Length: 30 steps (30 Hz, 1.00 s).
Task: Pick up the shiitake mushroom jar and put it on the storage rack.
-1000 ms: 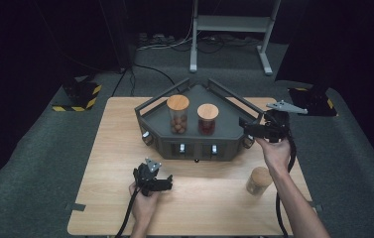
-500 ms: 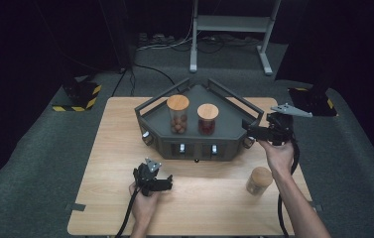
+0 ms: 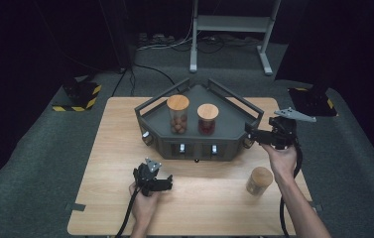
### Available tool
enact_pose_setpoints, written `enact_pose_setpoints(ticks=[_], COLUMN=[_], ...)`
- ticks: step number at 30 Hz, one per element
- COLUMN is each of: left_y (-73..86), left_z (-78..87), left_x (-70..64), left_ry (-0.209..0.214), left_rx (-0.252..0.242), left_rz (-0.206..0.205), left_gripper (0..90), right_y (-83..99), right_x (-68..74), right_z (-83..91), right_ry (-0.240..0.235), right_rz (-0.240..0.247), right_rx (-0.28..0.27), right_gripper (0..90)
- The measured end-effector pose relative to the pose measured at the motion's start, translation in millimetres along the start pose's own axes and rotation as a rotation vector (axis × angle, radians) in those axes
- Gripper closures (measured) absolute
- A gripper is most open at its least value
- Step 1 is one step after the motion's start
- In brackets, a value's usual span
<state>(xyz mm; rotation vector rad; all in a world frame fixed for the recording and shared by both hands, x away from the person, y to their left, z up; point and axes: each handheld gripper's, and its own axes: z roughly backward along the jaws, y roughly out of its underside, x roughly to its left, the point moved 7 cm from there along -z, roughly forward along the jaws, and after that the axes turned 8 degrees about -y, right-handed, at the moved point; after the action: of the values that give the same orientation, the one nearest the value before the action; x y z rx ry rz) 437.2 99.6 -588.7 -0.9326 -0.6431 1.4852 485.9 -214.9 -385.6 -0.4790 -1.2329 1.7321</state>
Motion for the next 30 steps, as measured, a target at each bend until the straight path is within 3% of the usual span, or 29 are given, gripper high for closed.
enact_pose_setpoints(ticks=[14,27,28,29,30], left_y=[0.0,0.4,3.8,5.6,5.2], left_z=[0.0,0.3,3.4,6.0,5.6], left_x=[0.0,0.5,7.3,11.4,10.9], left_ry=[0.0,-0.001,-0.01,-0.009,-0.008], left_rx=[0.0,0.006,0.059,0.093,0.087], left_rz=[0.0,-0.007,-0.1,-0.154,-0.148], left_gripper=[4.8,4.8,4.8,4.8,4.8], right_y=[9.3,19.4,20.2,20.8,21.4], right_x=[-5.0,-8.0,-8.1,-8.1,-8.0], right_z=[4.8,7.1,7.1,7.4,8.0], right_ry=[0.032,0.023,0.022,0.02,0.017], right_rz=[0.015,0.007,0.008,0.007,0.007], right_rx=[-0.002,0.0,0.001,0.001,-0.004], right_gripper=[5.6,5.7,5.6,5.6,5.6])
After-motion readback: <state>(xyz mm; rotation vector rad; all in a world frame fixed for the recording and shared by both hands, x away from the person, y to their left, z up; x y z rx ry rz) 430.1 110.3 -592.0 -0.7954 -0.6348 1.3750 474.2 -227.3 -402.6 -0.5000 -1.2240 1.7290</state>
